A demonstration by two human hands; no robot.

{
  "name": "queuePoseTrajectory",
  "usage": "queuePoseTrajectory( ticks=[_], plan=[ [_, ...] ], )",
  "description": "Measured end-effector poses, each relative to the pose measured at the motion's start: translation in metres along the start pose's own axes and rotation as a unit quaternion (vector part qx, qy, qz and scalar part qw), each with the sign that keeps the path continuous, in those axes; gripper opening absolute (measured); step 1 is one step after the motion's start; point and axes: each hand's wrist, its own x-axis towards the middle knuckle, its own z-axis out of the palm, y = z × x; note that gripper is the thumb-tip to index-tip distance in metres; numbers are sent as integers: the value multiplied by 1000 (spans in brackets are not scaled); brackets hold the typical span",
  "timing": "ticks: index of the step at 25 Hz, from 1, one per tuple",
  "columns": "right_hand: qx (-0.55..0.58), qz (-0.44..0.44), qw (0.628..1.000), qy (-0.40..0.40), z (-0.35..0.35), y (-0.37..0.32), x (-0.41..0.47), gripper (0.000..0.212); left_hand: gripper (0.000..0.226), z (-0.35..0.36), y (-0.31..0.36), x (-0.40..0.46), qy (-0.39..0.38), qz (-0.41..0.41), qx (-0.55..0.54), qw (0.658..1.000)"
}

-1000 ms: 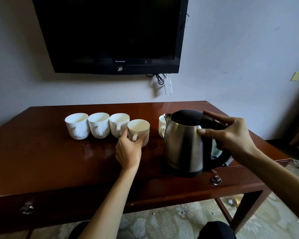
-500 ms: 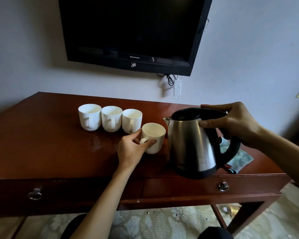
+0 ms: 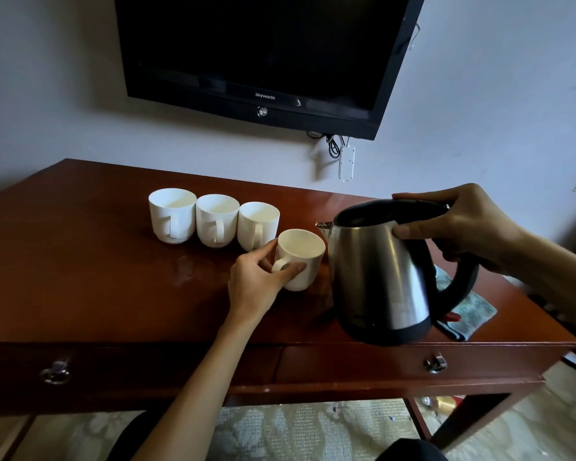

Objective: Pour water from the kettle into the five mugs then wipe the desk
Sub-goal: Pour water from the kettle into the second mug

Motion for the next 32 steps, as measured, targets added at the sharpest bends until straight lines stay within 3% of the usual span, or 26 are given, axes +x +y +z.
queuePoseTrajectory(
  ticks=[8,14,19,25,32],
  plan=[
    [-22,0,1000,-16,2,-3,4,53,71,1,-5,1,10,-2,-3,1000],
    [-23,0,999,-25,1,-4,7,57,87,0,-3,1,13,-13,-16,1000],
    [-27,3,999,-35,0,-6,9,58,72,1,-5,1,14,-6,-13,1000],
    [-37,0,998,-47,-2,-5,10,55,70,1,-7,1,16,1,-26,1000],
    [-26,11,998,-47,-3,-4,11,60,85,0,-6,1,11,5,-26,1000]
  ],
)
